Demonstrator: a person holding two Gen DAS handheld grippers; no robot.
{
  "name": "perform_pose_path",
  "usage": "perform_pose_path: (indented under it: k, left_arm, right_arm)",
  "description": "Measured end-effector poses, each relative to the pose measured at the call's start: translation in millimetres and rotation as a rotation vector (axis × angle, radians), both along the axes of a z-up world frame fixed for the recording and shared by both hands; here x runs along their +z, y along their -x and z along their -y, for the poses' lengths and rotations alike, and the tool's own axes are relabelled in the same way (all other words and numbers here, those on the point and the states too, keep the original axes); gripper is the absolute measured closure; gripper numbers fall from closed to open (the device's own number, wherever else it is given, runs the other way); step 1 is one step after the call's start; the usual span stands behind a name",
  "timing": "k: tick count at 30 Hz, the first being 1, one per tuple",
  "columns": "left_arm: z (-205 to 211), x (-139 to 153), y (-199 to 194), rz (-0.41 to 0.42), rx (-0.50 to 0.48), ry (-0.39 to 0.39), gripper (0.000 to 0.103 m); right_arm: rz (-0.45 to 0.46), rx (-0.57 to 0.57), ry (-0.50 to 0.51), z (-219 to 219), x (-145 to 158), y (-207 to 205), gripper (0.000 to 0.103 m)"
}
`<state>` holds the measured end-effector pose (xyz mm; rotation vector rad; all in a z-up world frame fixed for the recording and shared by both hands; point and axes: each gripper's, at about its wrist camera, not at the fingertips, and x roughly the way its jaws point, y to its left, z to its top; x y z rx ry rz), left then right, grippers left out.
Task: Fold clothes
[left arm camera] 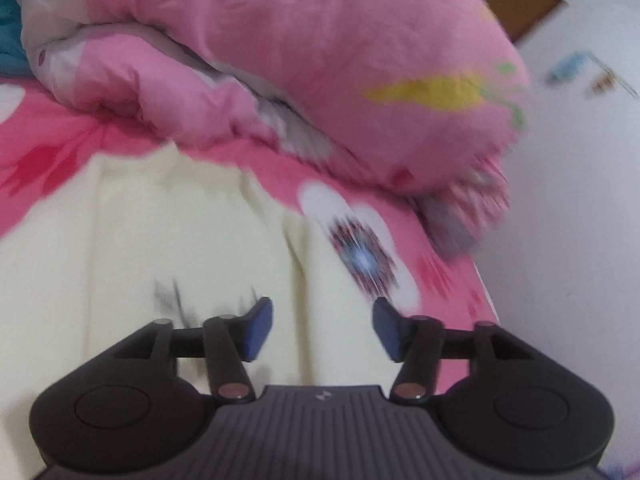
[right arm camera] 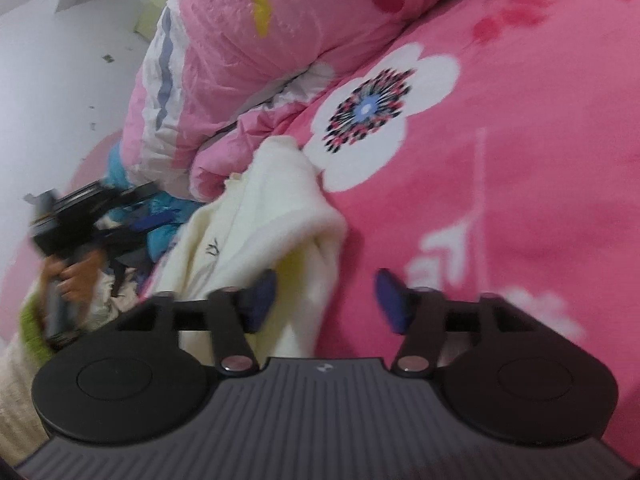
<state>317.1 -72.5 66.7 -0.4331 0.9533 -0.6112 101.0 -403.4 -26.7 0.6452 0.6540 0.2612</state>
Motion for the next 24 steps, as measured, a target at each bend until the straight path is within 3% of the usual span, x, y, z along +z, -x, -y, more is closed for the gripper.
perform_pose_path:
  k: [3, 8, 13, 18, 24]
  left_arm:
    - [2.9, -1.2, 54.4, -0.069, -0.127, 0.001, 0.044]
    - [21.9, -23.7, 141.9, -0.165, -0.362, 0.082, 0.046]
    - [46.3, -39.4, 203.0, -0.161, -0.544, 0.033, 0.055]
    - [54.5, -51.7, 226.0, -0.148, -0.576, -0.037, 0.062]
    - [45.3, -55.8, 235.7, -0.144, -0.54, -0.059, 0.066]
  right_arm:
    - [0.018, -0.057, 0.016, 7.4, 17.8, 54.4, 0.039]
    - [0.064, -0.116, -0.095, 4.8, 31.8, 156.6, 0.042]
    - [0.029, -0.096, -0.013, -45.1, 23.5, 207.9, 0.059]
    - [-0.004, -0.046, 0.025, -82.6, 11.1, 216.2, 0.074]
    - [-0.03, 0.011, 0.171, -107.4, 11.5, 215.6, 0.076]
